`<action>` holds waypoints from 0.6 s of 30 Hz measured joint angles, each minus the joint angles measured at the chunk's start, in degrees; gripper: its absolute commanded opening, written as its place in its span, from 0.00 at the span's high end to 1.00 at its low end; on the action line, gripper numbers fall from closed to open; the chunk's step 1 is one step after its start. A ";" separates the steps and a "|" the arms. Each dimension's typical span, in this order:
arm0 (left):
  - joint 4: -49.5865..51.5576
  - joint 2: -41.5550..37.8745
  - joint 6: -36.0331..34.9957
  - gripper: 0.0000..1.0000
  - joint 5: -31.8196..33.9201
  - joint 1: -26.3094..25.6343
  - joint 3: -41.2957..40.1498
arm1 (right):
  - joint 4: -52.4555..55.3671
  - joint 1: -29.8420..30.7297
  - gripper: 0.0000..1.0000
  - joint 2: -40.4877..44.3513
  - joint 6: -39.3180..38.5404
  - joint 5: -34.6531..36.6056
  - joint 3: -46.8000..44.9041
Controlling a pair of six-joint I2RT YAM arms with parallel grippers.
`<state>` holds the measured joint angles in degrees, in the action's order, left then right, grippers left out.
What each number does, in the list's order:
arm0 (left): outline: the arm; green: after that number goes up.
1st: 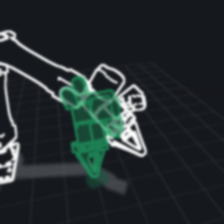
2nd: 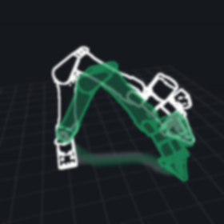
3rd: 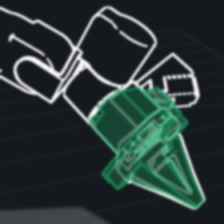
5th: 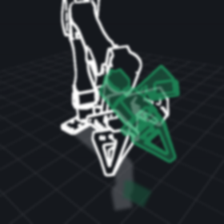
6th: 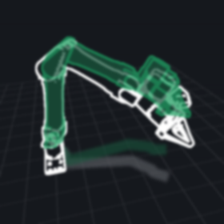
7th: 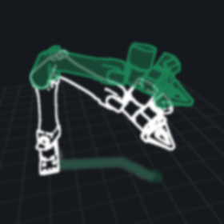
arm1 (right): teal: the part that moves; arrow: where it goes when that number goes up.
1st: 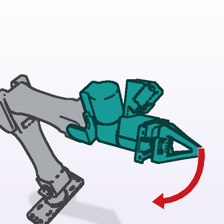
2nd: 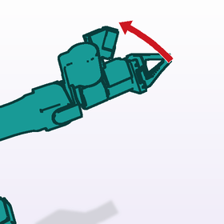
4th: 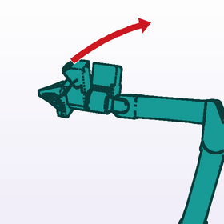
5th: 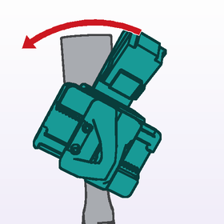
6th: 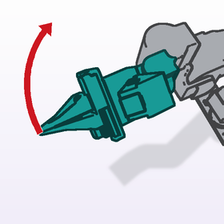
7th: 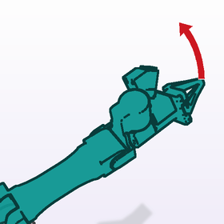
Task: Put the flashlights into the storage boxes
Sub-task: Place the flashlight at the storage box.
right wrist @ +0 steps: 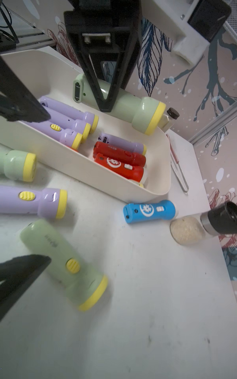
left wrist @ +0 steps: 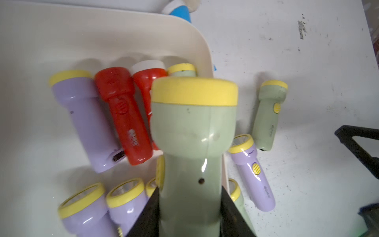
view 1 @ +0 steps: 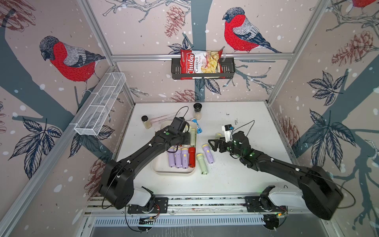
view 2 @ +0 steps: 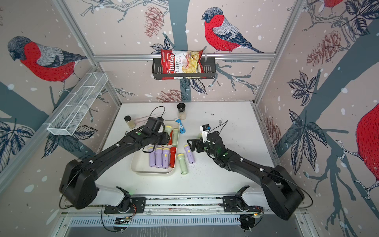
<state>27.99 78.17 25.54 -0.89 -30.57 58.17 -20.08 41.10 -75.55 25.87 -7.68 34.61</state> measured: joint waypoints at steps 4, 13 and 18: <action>1.33 -6.01 0.04 0.63 1.66 4.44 -6.08 | 0.44 2.89 0.01 -4.59 -0.15 0.26 4.09; 1.81 -9.97 -1.57 0.62 1.99 15.50 -12.85 | 0.83 6.51 0.01 -7.76 -0.70 1.88 7.91; 0.04 -7.15 -2.95 0.61 0.42 17.77 -12.17 | 0.90 7.19 0.01 -7.76 -0.66 2.89 7.91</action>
<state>28.03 71.02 22.59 -0.47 -12.80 46.00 -19.18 48.29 -83.31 25.21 -4.80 42.52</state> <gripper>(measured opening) 0.401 0.993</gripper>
